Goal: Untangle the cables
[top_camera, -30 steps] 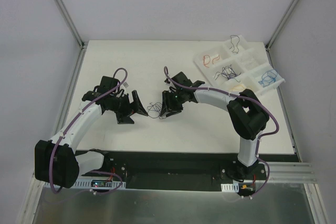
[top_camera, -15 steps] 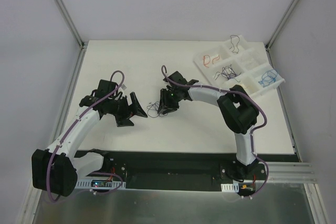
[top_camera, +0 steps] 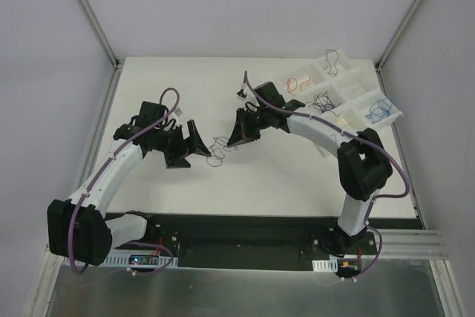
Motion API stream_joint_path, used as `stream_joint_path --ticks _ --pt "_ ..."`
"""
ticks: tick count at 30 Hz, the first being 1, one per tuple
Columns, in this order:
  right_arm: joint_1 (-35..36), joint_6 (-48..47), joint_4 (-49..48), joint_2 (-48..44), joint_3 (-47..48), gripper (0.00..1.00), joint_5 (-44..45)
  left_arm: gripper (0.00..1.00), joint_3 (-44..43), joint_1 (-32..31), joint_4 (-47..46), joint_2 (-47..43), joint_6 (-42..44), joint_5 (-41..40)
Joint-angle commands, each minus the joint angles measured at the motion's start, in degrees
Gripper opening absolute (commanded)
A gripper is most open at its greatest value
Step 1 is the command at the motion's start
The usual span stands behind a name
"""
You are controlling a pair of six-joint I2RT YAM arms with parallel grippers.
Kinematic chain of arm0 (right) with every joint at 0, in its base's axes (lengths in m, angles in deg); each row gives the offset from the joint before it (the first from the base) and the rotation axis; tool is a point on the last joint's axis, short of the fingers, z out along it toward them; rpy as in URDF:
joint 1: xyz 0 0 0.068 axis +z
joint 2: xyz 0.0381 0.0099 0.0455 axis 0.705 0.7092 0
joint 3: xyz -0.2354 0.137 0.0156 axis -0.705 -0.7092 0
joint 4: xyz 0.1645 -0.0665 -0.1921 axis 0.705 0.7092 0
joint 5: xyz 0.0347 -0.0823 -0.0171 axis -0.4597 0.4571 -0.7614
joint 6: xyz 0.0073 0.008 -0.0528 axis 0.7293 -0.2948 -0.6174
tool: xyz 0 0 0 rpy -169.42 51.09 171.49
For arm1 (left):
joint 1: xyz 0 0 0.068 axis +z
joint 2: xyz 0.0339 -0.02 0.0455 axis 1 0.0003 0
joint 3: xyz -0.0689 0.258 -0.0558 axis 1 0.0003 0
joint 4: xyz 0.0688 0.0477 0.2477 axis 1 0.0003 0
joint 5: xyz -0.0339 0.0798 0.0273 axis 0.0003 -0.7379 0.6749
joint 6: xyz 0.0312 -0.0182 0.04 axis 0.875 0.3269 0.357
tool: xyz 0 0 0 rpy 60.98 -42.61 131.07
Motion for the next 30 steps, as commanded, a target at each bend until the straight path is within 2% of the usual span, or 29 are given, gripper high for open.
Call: stream_joint_path --ticks 1,7,17,19,22,26,28,30 --pt "-2.24 -2.79 1.99 -7.74 3.08 0.00 -11.33 0.94 -5.94 0.16 -2.18 3.91 5.15 5.03" --pt "-2.77 -2.01 3.57 -11.09 6.94 0.00 -15.73 0.95 -12.26 -0.54 -4.21 10.85 6.56 9.34" --pt "-3.56 8.79 -1.33 -13.90 13.71 0.01 -19.42 0.94 -17.90 -4.76 -7.98 18.94 7.61 10.67" --pt "-3.65 12.22 -4.50 -14.60 14.59 0.01 -19.95 0.91 -18.25 -4.67 -8.60 19.82 7.96 10.41" --pt "-4.17 15.39 -6.00 -15.05 17.05 0.00 -20.22 0.80 -18.69 -4.76 -8.86 19.92 8.05 8.91" --pt "-4.79 18.73 -6.35 -15.05 19.95 0.00 -20.13 0.73 -15.53 -4.76 -12.20 15.36 8.75 5.66" --pt "-4.97 20.49 -7.23 -15.05 21.09 0.01 -20.13 0.75 -12.99 -4.76 -14.13 12.90 9.46 5.04" --pt "-4.97 22.33 -7.67 -15.13 22.24 0.01 -19.95 0.87 -11.14 -4.76 -15.98 11.05 9.46 4.08"
